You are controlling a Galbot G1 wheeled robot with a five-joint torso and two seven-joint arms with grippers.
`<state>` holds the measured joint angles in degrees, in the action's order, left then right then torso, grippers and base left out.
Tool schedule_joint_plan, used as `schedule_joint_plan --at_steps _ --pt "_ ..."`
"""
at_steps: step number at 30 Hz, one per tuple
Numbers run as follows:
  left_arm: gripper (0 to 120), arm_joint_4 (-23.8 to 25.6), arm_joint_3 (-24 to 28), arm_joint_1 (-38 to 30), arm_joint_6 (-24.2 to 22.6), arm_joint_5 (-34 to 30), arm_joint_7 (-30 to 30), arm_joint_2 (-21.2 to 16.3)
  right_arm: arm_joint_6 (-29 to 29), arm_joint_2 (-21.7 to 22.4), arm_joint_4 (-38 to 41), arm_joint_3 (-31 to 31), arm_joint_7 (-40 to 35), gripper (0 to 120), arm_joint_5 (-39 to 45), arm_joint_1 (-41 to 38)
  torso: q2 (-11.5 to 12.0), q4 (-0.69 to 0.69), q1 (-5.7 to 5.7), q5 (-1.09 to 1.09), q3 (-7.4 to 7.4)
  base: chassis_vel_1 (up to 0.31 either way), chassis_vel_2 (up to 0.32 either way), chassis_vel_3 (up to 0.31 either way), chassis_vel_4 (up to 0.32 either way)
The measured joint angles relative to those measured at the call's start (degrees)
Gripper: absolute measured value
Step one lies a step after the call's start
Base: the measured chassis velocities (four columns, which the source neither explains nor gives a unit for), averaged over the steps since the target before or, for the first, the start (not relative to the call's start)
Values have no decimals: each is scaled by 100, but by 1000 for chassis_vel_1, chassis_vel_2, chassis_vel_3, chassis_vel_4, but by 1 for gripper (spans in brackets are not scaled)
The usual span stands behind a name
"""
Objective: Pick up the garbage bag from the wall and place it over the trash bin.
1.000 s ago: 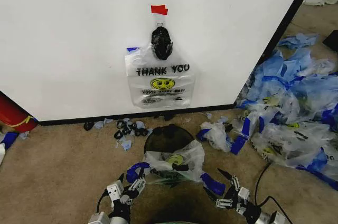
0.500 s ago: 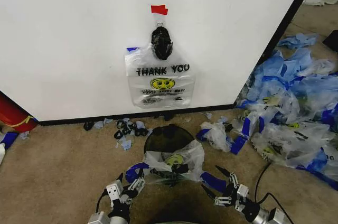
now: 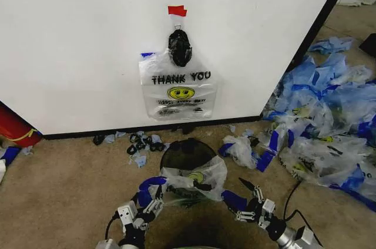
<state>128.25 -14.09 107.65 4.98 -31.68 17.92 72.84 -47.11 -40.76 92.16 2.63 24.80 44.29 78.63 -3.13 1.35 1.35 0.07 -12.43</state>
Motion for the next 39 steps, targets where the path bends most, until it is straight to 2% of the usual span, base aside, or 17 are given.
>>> schedule_joint_plan --at_steps 24,39 --pt "95 243 -313 743 -62 481 21 -114 -3 25 113 -66 24 100 32 143 0 0 0 0 0 0 0 0 0" --pt "96 470 -573 737 82 729 -71 -192 -3 100 397 -293 365 100 244 485 0 0 0 0 0 0 0 0 0"
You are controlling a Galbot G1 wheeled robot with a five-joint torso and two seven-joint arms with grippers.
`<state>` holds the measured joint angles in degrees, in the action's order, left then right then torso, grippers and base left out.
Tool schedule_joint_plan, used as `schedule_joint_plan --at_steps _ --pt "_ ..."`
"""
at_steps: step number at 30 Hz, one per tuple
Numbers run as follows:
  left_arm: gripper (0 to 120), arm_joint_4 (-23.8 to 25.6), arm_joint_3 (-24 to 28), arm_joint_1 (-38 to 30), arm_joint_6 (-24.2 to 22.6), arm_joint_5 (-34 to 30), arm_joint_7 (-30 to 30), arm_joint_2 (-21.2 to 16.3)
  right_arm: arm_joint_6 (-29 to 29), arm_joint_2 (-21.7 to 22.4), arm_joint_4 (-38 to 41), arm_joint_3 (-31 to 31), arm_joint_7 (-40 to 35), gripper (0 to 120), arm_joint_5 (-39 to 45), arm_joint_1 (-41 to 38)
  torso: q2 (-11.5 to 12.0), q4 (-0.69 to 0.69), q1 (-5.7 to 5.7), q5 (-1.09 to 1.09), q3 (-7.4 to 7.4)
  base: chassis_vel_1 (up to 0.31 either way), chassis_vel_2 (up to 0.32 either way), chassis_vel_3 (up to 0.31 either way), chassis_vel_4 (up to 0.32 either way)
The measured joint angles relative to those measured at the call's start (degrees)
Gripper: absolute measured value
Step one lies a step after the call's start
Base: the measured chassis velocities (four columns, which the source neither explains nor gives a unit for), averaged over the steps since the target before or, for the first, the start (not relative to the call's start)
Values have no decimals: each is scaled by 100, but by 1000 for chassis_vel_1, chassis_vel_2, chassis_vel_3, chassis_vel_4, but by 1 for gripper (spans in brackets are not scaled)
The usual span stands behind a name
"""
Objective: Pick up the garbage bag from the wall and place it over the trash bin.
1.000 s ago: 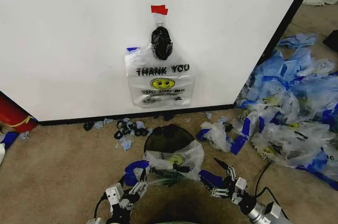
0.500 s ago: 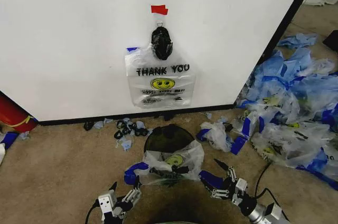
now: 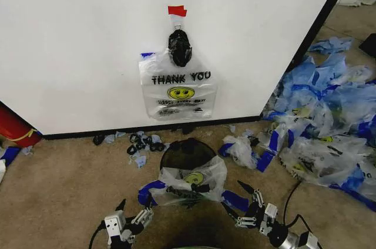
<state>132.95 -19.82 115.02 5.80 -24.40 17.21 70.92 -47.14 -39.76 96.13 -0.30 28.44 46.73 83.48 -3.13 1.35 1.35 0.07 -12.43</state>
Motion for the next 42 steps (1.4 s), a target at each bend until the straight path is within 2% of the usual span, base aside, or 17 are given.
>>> schedule_joint_plan --at_steps 6,11,14,17,18,19,23,24,25,27,29,31,32,34,37,38,42 --pt "96 169 -193 -56 27 118 -165 -21 0 8 51 -57 51 100 68 55 0 -1 0 0 0 0 0 0 0" --pt "96 454 -549 -547 -80 -168 -687 -368 1 -35 169 -194 47 100 129 152 0 -1 0 0 0 0 0 0 0" --pt "96 500 -712 -997 -217 -796 -1043 -1017 1 -94 278 -357 -22 100 120 272 0 1 0 1 0 0 0 0 0" --pt "96 394 -757 -1478 -311 -1536 -1238 -1846 1 -159 434 -491 -249 100 -56 376 0 2 0 2 -1 0 0 0 0" --pt "96 394 -757 -1478 -311 -1536 -1238 -1846 1 -159 434 -491 -249 100 -56 376 0 2 0 2 -1 0 0 0 0" --pt "96 345 -734 -1618 -331 -1787 -1262 -2075 10 -182 482 -508 -349 100 -138 398 0 1 0 1 -1 0 0 0 0" --pt "95 -24 -519 -2380 -335 -2817 -1393 -3088 168 -373 680 -546 -693 100 -476 429 1 2 0 3 -1 0 0 0 0" --pt "95 -24 -519 -2380 -335 -2817 -1393 -3088 168 -373 680 -546 -693 100 -476 429 1 2 0 3 -1 0 0 0 0" --pt "95 -195 -451 -2631 -313 -3121 -1486 -3469 244 -482 734 -533 -819 100 -610 422 0 1 1 1 -1 0 0 0 0" --pt "95 -416 -370 -2870 -287 -3455 -1656 -3941 317 -616 758 -522 -927 100 -711 398 0 1 1 0 -1 0 0 0 0" --pt "95 -587 -274 -3037 -251 -3652 -1766 -4220 340 -693 747 -507 -965 100 -742 365 0 1 0 -1 -1 0 0 0 0" --pt "95 -862 26 -3366 -178 -3884 -2000 -4577 354 -748 667 -473 -986 100 -740 300 0 -1 1 0 -1 0 0 0 0" --pt "95 -862 26 -3366 -178 -3884 -2000 -4577 354 -748 667 -473 -986 100 -740 300 0 -1 1 0 -1 0 0 0 0" --pt "95 -1117 505 -3781 -98 -4015 -2300 -4823 362 -765 610 -453 -987 100 -696 245 0 0 0 0 -1 0 0 0 0" --pt "95 -1483 1521 -4723 -50 -4059 -2720 -5056 374 -824 549 -436 -986 100 -652 174 0 -2 0 3 -1 0 0 0 0" --pt "95 -1483 1521 -4723 -50 -4059 -2720 -5056 374 -824 549 -436 -986 100 -652 174 0 -2 0 3 -1 0 0 0 0" --pt "95 -2032 3402 -6861 -20 -3971 -3220 -5062 424 -1023 500 -416 -1060 100 -728 165 0 -1 0 -4 -1 0 0 0 0"
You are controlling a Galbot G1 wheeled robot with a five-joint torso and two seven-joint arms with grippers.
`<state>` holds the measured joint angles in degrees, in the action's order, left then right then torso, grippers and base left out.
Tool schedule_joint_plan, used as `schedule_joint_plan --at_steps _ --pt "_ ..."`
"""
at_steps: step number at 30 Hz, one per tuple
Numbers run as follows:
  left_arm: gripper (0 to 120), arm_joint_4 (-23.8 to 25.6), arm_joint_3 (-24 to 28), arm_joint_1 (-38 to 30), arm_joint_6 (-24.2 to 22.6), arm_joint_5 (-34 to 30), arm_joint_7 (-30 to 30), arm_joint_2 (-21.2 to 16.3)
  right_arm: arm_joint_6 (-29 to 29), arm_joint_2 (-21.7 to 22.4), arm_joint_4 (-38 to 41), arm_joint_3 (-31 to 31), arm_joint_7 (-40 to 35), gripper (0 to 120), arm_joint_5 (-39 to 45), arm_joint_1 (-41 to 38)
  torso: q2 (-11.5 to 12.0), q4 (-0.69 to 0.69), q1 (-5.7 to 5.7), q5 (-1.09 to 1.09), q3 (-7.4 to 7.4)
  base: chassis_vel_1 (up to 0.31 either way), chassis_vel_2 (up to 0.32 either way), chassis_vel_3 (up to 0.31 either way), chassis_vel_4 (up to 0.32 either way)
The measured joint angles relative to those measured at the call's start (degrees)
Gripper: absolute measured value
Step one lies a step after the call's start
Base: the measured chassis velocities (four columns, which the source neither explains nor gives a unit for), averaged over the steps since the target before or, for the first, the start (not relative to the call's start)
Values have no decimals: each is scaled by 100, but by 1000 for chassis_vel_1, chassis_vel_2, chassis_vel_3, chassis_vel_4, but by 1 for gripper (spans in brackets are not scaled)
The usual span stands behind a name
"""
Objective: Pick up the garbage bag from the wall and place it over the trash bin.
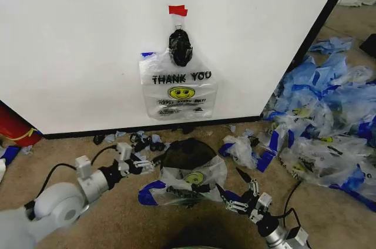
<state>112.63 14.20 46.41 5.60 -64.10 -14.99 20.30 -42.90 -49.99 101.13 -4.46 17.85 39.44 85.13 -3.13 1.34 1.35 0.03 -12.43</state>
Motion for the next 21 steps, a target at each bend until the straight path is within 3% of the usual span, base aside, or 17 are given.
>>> schedule_joint_plan --at_steps 2,3,5,7,9,13,15,21 --pt "94 -206 995 -952 -4 -41 -5 211 4 -46 -44 -13 -15 100 -33 26 0 2 0 5 0 0 0 0 0" --pt "94 -206 995 -952 -4 -41 -5 211 4 -46 -44 -13 -15 100 -33 26 0 2 0 5 0 0 0 0 0" --pt "93 -448 1640 -1643 2 -78 -13 438 6 -66 -72 -34 -35 100 -63 61 0 4 0 8 0 0 0 0 0" --pt "93 -730 2287 -2248 37 -171 -16 683 10 -84 -74 -71 -63 100 -88 109 0 1 0 -3 0 0 0 0 0" --pt "93 -960 2830 -2712 62 -276 -38 886 12 -89 -72 -129 -79 100 -97 153 0 3 0 11 0 0 0 0 0" --pt "92 -1243 3329 -3136 114 -326 -138 1045 13 -88 -61 -225 -83 100 -100 229 0 0 0 -3 0 0 0 0 0" --pt "93 -1367 3533 -3294 132 -350 -176 1098 13 -88 -47 -275 -84 100 -100 268 0 0 0 7 0 0 0 0 0" --pt "92 -1736 3907 -3625 144 -465 -255 1296 9 -132 -27 -329 -81 100 -109 318 0 2 0 5 0 0 0 0 0"
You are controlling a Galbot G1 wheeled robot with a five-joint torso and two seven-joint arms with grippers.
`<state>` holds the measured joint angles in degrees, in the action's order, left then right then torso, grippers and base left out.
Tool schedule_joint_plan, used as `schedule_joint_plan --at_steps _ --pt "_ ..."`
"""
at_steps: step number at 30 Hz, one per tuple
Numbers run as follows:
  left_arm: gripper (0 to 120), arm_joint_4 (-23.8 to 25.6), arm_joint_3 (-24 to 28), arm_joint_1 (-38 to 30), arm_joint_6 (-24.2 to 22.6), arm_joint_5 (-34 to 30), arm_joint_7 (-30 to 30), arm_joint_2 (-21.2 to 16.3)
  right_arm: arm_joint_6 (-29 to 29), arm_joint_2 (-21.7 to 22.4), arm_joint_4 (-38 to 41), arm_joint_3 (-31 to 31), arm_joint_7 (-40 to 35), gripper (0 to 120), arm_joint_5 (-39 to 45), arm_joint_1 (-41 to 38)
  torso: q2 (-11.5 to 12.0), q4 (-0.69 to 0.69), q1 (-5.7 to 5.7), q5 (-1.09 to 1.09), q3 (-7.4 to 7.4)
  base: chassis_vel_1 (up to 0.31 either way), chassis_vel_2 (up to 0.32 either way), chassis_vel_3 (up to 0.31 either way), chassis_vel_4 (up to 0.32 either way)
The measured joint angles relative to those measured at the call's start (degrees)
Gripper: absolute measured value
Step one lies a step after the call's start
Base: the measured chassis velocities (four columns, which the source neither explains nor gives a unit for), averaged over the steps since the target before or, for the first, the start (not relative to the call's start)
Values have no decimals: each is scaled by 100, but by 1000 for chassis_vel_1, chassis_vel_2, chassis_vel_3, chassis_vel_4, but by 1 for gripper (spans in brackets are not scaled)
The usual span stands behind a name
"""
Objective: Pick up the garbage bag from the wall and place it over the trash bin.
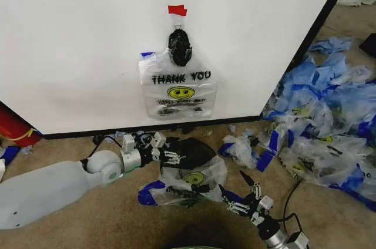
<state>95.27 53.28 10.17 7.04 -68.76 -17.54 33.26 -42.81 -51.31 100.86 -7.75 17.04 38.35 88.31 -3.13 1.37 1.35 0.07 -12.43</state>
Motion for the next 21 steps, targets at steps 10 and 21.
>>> schedule_joint_plan --at_steps 10,21 --pt "88 -473 225 -141 12 5 -161 51 -17 -39 15 39 9 100 -19 -18 0 -2 0 0 0 0 0 0 0" --pt "53 -1088 827 -617 31 -142 -262 398 -47 -53 -33 56 23 100 -4 -63 0 -2 -1 -4 1 0 0 0 0"
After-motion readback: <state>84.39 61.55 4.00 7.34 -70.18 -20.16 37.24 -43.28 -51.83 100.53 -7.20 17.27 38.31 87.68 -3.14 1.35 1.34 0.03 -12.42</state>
